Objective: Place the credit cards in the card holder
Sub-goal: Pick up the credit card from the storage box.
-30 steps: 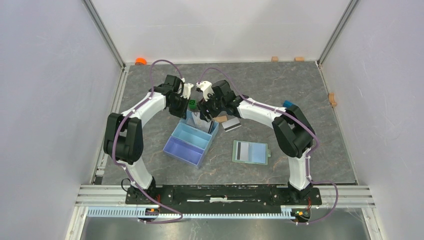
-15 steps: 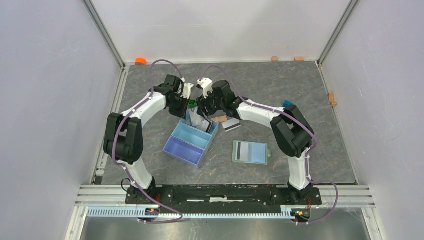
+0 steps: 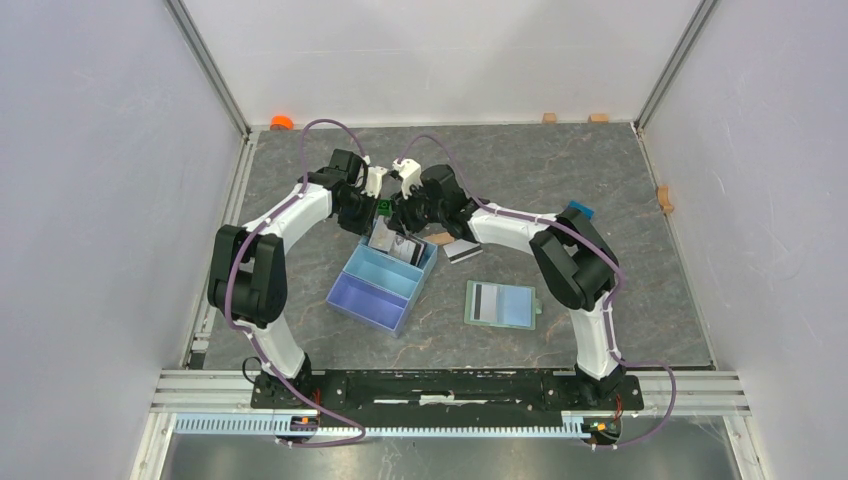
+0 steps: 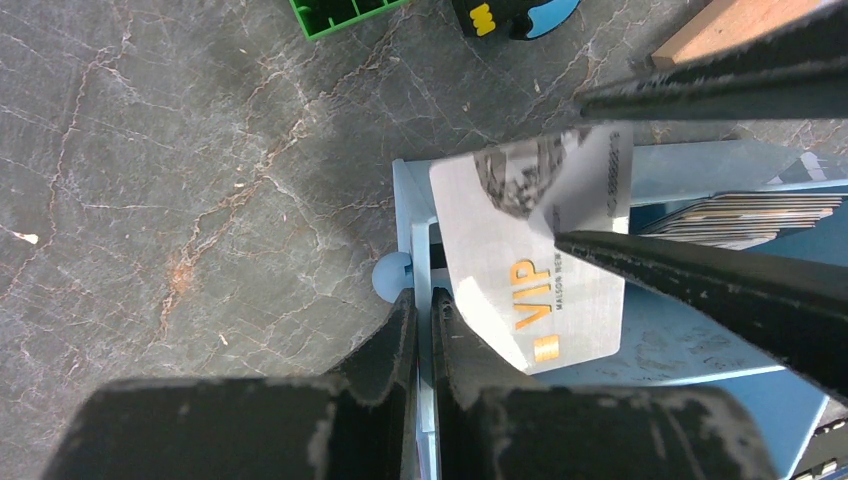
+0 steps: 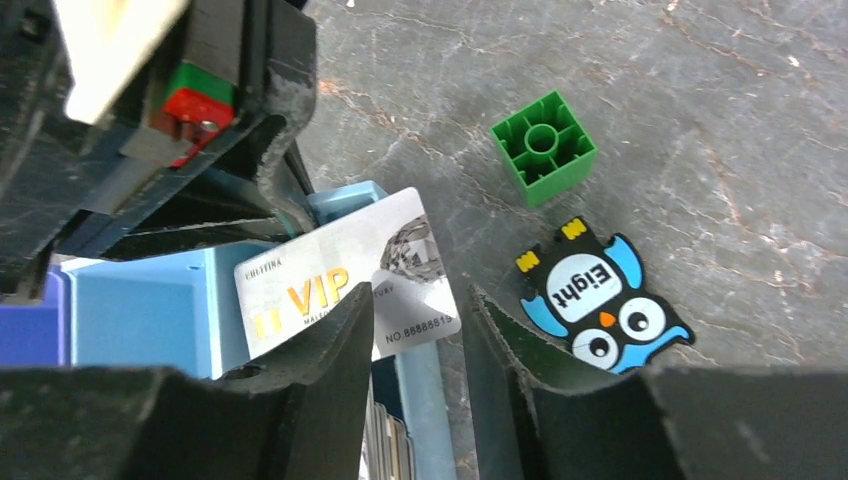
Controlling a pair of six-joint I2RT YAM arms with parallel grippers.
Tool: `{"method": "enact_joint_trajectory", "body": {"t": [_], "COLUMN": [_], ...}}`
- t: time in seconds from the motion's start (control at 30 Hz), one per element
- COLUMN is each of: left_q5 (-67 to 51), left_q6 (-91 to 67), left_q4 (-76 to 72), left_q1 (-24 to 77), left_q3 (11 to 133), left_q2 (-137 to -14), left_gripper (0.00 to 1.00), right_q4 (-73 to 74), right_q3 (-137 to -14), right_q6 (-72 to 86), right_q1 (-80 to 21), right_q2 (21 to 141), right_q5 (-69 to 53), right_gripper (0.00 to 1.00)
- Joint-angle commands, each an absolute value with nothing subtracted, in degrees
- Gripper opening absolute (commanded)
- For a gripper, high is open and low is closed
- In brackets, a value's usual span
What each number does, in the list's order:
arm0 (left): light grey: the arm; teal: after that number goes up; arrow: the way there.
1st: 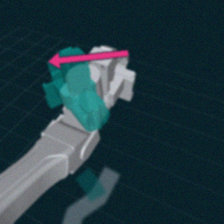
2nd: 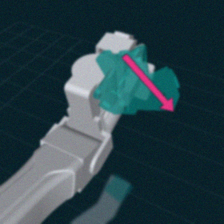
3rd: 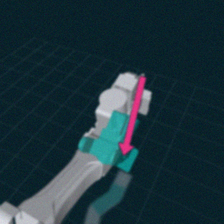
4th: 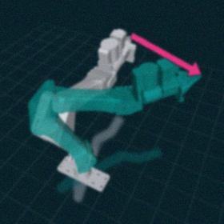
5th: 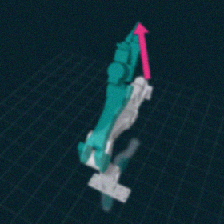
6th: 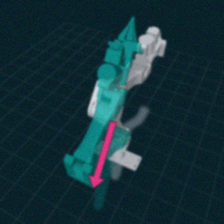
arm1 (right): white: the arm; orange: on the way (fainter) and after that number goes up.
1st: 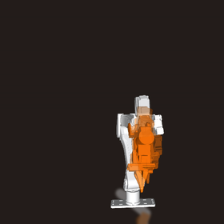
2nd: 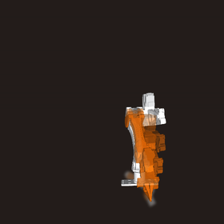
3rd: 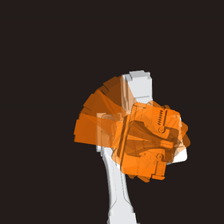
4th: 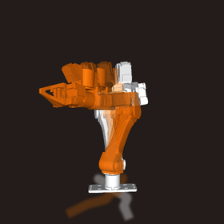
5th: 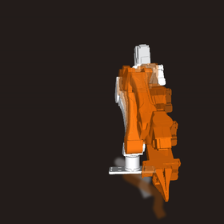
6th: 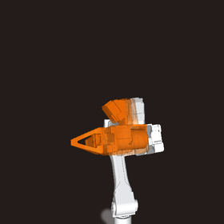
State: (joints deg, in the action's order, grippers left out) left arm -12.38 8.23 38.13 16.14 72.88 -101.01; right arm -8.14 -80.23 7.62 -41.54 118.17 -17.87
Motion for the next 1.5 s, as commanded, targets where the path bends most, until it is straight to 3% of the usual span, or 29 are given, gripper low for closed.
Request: {"method": "enact_joint_trajectory", "body": {"t": [0.0, 0.1, 0.33, 0.63, 0.77, 1.0, 1.17, 1.3, 1.47], "left_q5": [-14.78, -14.68, -14.12, -11.48, -12.05, -12.74, -12.49, -12.61, -23.52], "left_q6": [10.17, 10.12, 9.92, 8.71, 8.02, 6.97, 5.73, 4.84, 3.66], "left_q4": [39.95, 39.90, 39.99, 40.52, 40.31, 37.83, 35.34, 32.43, 28.10], "left_q1": [16.96, 16.96, 16.96, 16.88, 16.83, 16.69, 16.52, 16.46, 17.31], "left_q3": [73.39, 73.39, 73.52, 74.35, 74.59, 73.69, 72.61, 71.15, 67.09], "left_q2": [-103.19, -103.22, -103.27, -102.86, -101.71, -96.52, -91.61, -85.98, -77.75], "left_gripper": [0.02, 0.02, 0.02, 0.03, 0.14, 0.56, 0.75, 0.83, 0.83], "right_q4": [-11.71, -11.78, -12.54, -15.65, -15.78, -9.36, -1.03, 3.19, 9.88], "right_q3": [-80.01, -80.07, -79.90, -75.19, -73.16, -68.65, -63.96, -58.09, -53.20], "right_q6": [10.73, 11.83, 15.36, 17.60, 18.01, 16.11, 14.84, 14.61, 11.61], "right_q1": [-41.90, -41.92, -41.76, -40.52, -40.23, -39.06, -36.65, -32.74, -26.95], "right_q2": [119.39, 119.45, 119.26, 110.77, 106.29, 96.86, 89.38, 81.46, 72.20], "right_q5": [-21.31, -21.49, -22.21, -25.42, -26.70, -23.89, -20.79, -20.45, -27.04], "right_gripper": [0.40, 0.31, 0.00, 0.00, 0.00, 0.00, 0.00, 0.00, 0.00]}}
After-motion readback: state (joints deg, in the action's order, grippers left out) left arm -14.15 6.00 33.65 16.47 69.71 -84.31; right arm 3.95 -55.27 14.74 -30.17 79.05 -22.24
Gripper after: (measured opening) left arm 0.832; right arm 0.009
